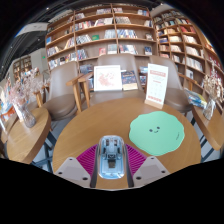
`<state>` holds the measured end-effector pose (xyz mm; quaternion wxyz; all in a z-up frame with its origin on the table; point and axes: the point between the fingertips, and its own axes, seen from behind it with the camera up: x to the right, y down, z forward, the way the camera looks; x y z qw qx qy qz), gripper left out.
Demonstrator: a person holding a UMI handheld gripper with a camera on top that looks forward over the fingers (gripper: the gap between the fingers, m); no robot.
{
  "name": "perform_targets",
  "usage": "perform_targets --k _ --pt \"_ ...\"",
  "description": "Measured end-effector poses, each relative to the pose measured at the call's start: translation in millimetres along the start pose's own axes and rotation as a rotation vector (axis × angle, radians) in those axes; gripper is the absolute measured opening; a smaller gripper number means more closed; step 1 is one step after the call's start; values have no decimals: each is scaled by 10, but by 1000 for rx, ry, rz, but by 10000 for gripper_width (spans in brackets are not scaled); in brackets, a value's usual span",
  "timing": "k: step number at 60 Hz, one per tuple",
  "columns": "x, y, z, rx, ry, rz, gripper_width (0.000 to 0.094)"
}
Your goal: Arrange mouse
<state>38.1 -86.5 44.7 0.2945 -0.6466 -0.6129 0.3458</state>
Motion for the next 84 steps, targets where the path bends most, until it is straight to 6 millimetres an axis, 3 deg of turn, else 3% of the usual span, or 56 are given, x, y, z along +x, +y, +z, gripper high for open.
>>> perform_targets --k 6,9,14,17,23,30,38,46,52,54,58,60,65,70,78,84 --pt "324 -634 -71 88 24 -2 420" --pt "595 -896 -38 125 57 -11 422" --pt "1066 -1192 110 144 126 -23 420" --pt "1318 -1249 306 137 160 -31 420" --pt "1654 -1104 657 85 167 -73 420" --pt "1802 -794 985 23 151 -67 419" --pt "1866 -505 1127 -16 159 -75 420" --pt "1876 -394 1187 -32 155 -64 443" --pt "1900 -380 1193 -41 160 -48 509" --pt "1915 -374 1168 -51 167 -42 589" --pt "1946 -398 1054 -67 187 -33 805" --pt "1937 -422 962 -70 186 -35 843" --pt "1920 -430 579 -75 196 -16 845" --pt "1826 -421 40 -52 197 -6 844" --pt "1627 -235 -962 23 193 -7 847" --pt "1503 71 -1518 50 200 -7 846"
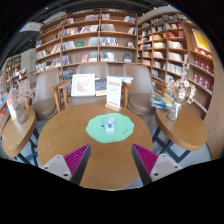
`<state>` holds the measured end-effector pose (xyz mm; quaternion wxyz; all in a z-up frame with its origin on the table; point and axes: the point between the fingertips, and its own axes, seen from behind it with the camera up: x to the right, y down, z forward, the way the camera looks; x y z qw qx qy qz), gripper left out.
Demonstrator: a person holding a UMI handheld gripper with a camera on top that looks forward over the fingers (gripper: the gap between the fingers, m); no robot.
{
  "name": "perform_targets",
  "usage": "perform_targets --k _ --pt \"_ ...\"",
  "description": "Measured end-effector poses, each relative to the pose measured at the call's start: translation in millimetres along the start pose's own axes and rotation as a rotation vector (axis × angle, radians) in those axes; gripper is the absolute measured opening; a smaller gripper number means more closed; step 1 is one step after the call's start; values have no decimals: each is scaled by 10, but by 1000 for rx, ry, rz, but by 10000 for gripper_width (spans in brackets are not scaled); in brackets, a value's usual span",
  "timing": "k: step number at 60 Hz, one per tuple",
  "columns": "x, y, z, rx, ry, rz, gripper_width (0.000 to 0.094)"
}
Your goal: Arrange mouse
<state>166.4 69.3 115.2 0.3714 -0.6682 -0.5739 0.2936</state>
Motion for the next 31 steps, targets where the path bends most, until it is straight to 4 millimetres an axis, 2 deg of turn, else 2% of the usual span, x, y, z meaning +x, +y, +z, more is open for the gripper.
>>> perform_targets --k 4,7,14,17,21,31 --pt "-65 203 -351 -1 -17 -8 847" --pt "-111 329 -536 -2 -33 -7 845" --pt "-192 606 -841 -4 -50 -28 848" --pt "-247 691 -947 5 -63 -50 847" --pt "-234 706 -1036 22 -57 -72 851" --pt "-283 757 -1115 44 -70 -70 847"
